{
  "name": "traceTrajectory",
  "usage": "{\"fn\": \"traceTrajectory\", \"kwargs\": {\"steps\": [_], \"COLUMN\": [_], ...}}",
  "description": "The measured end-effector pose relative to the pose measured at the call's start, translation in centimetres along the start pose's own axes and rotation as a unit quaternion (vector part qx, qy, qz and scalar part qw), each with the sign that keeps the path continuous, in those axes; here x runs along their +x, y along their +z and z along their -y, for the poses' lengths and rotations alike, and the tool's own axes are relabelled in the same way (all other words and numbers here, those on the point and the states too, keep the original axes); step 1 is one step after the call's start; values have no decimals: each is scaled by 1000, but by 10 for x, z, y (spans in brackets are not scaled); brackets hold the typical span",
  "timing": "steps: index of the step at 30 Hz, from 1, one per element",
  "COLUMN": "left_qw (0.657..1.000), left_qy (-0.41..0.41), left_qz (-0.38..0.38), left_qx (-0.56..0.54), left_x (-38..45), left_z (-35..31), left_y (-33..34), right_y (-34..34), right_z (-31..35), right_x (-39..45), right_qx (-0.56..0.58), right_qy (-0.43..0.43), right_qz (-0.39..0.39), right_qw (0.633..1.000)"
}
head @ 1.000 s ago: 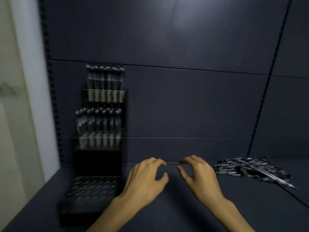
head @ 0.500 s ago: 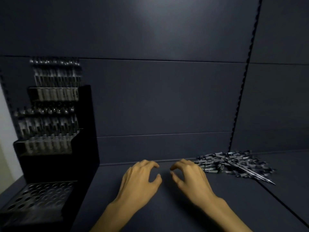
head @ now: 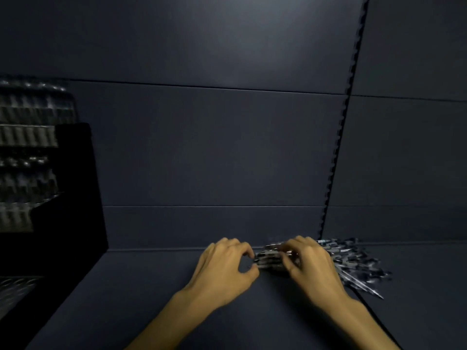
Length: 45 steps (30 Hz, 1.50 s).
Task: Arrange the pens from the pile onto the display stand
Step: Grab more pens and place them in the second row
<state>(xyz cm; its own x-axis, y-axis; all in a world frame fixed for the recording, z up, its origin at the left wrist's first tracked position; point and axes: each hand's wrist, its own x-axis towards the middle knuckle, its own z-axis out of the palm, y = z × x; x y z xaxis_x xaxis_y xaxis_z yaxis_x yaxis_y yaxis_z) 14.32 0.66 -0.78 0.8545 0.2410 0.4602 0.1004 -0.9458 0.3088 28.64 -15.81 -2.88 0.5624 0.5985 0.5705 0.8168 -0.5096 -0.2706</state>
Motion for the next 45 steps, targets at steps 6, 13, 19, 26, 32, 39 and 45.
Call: {"fn": "traceTrajectory", "kwargs": {"steps": [6, 13, 19, 26, 32, 39, 45], "left_qw": [999, 996, 995, 996, 990, 984, 984], "left_qy": [-27, -30, 14, 4, 42, 46, -1], "left_qz": [0, -27, -7, 39, 2, 44, 78], "left_qx": [44, 75, 95, 80, 132, 168, 159], "left_x": [48, 69, 60, 60, 71, 71, 61], "left_z": [-41, -46, -37, -33, -35, -27, -11], "left_y": [61, 107, 121, 133, 144, 124, 106], "right_y": [-15, -10, 9, 12, 21, 26, 28], "right_z": [-113, -148, -145, -152, -153, -160, -162], "right_x": [12, 41, 23, 21, 21, 22, 23], "right_qx": [13, 43, 8, -34, -56, -65, -71], "right_qy": [18, 7, -58, -67, -87, -87, -89], "right_qz": [1, -21, -69, -74, -54, -27, -29], "right_qw": [1000, 999, 996, 994, 993, 994, 993]}}
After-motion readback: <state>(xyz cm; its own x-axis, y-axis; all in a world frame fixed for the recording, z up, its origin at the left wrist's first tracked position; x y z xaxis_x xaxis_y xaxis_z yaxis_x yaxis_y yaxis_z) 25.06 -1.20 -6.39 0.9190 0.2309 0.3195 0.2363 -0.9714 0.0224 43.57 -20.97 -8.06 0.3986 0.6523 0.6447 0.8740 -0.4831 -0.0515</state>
